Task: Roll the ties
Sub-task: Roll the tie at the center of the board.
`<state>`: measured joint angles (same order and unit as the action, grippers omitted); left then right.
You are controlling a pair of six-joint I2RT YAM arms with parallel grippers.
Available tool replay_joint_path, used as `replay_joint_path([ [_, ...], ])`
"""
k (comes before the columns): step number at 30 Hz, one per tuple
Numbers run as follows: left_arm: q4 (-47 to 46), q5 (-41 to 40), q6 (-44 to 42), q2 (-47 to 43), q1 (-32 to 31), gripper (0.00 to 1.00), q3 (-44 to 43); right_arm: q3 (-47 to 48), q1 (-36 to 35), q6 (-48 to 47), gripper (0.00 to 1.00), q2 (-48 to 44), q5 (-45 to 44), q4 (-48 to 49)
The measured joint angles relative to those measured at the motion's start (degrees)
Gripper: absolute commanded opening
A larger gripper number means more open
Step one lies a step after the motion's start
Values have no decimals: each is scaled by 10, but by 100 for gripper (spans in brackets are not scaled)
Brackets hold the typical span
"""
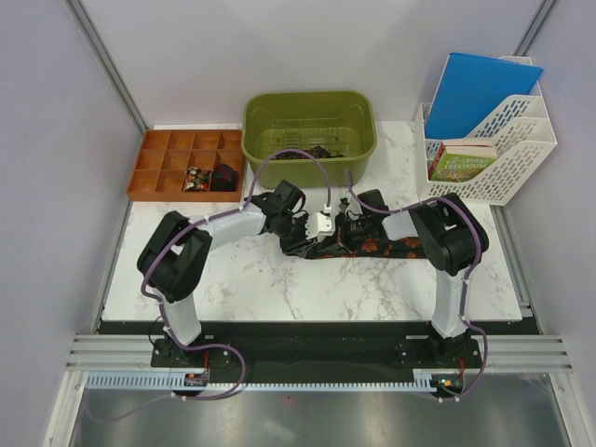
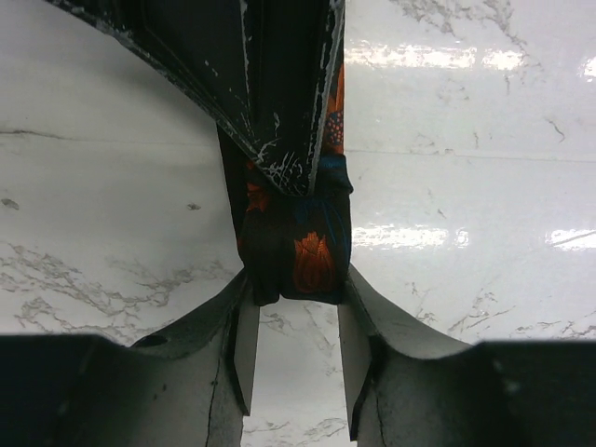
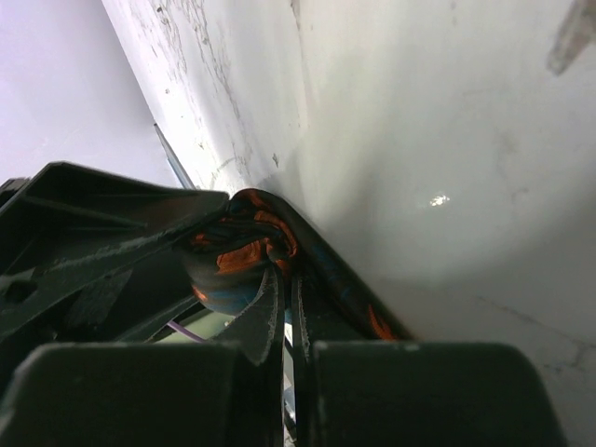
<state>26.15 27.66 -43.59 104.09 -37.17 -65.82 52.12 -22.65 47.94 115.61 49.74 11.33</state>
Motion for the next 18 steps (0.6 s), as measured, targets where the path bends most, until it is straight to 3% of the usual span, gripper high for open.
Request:
replay_joint_path([
  [7, 37, -25, 3, 21, -22, 40, -43, 0, 0, 4, 0, 1, 1, 1],
  [9, 51, -31, 3, 31, -25, 36, -56, 0, 0, 4, 0, 1, 1, 1],
  [13, 70, -39, 1, 43, -28, 19, -70, 3, 0, 2, 10, 1, 2, -3],
  [18, 73, -51, -20, 43, -31, 11, -64, 21, -2, -10, 21, 0, 0, -38],
])
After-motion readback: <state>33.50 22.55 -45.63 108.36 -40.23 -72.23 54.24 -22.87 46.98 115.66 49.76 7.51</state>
